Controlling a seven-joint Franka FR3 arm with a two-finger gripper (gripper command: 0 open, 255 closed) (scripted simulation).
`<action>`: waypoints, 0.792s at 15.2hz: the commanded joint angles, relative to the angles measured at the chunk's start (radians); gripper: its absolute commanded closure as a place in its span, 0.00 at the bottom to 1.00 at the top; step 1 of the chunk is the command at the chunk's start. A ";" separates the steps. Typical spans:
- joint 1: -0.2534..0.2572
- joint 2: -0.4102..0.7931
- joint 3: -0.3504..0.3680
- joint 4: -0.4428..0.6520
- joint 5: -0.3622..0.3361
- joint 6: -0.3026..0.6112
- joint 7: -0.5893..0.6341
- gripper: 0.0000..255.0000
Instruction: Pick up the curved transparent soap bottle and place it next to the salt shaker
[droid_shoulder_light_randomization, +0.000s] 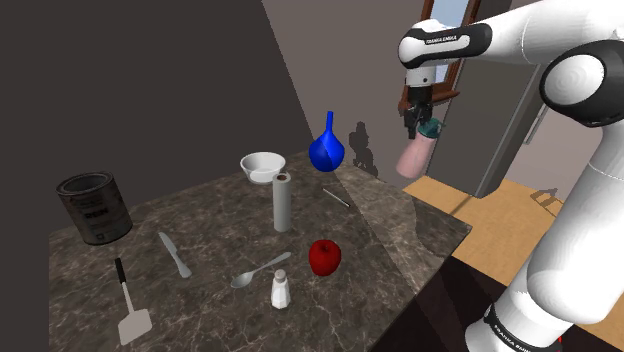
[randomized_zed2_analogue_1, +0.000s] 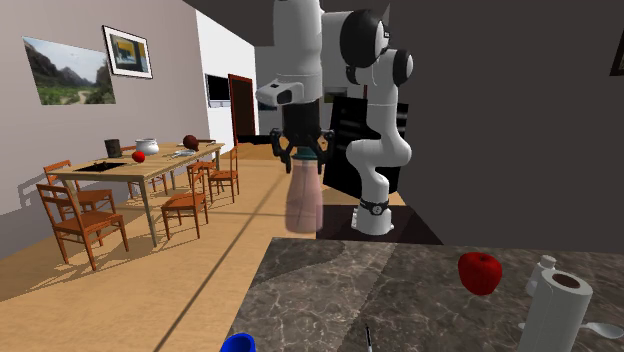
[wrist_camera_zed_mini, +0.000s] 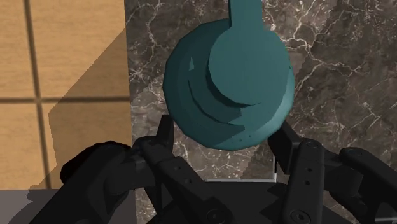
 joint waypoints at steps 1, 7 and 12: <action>0.000 0.003 0.000 0.032 0.001 -0.029 -0.003 1.00; -0.003 0.017 -0.002 0.129 0.005 -0.113 -0.013 1.00; -0.008 0.037 -0.005 0.221 0.012 -0.186 -0.025 1.00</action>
